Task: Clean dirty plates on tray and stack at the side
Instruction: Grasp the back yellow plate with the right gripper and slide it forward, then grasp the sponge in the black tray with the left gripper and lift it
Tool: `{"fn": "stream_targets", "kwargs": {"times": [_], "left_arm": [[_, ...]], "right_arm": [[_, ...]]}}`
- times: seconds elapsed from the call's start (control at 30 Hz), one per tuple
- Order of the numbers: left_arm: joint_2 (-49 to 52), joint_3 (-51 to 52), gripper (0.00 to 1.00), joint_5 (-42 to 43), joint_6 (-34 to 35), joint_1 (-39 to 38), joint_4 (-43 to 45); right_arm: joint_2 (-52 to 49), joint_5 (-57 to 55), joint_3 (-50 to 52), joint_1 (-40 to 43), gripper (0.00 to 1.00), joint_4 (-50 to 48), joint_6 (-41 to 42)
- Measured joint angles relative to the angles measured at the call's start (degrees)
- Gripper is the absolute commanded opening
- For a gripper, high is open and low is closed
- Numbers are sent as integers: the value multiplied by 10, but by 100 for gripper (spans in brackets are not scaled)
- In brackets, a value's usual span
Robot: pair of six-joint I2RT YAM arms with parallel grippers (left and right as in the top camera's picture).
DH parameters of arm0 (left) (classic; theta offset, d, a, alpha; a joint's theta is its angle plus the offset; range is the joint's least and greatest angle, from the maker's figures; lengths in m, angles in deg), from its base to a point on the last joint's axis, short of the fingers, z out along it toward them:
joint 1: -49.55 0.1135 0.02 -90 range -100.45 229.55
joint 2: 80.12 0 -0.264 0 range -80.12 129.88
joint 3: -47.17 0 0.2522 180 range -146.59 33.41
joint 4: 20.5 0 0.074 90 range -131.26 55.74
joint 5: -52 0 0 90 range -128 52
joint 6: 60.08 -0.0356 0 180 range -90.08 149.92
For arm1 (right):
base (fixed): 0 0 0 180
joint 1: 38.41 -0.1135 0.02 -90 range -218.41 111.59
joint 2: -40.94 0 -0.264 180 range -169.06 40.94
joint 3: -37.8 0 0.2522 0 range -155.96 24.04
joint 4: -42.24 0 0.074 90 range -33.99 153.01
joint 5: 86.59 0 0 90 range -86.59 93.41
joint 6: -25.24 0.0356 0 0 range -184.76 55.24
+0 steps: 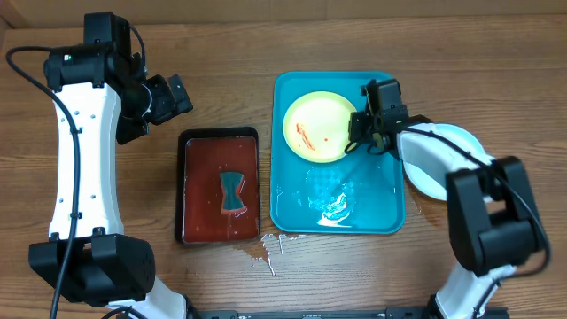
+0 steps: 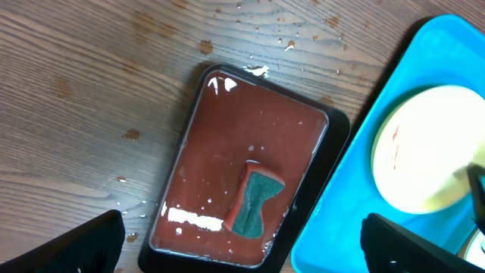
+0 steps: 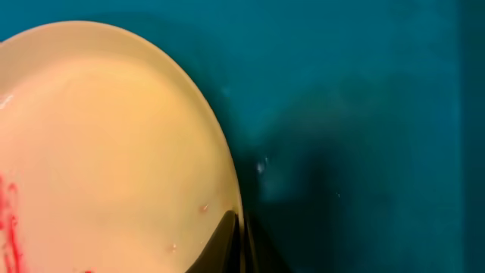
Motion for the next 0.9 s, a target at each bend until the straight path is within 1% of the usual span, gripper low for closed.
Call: {"fn": "stream_targets", "kwargs": {"times": [0.1, 0.17, 0.3, 0.37, 0.4, 0.5, 0.57, 0.63, 0.67, 0.83, 0.9], "left_arm": [[0, 0, 100, 0, 0, 0, 0], [0, 0, 100, 0, 0, 0, 0], [0, 0, 100, 0, 0, 0, 0], [0, 0, 100, 0, 0, 0, 0], [0, 0, 100, 0, 0, 0, 0], [0, 0, 100, 0, 0, 0, 0], [0, 0, 100, 0, 0, 0, 0], [0, 0, 100, 0, 0, 0, 0], [0, 0, 100, 0, 0, 0, 0], [0, 0, 100, 0, 0, 0, 0], [0, 0, 100, 0, 0, 0, 1]], "right_arm": [[69, -4, 0, 0, 4, 49, 3], [135, -5, 0, 0, 4, 82, 5], [282, -8, -5, 0, 4, 172, 11], [349, -9, -12, 0, 4, 242, 26], [361, -9, -13, 0, 4, 257, 31], [388, -10, -13, -3, 4, 358, 65], [385, -10, 0, -6, 4, 388, 95], [374, -10, 43, -7, 4, 390, 137], [367, -10, 67, -8, 4, 371, 155], [316, -11, 200, -8, 4, 205, 218], [300, -10, 216, -8, 4, 177, 228]]}}
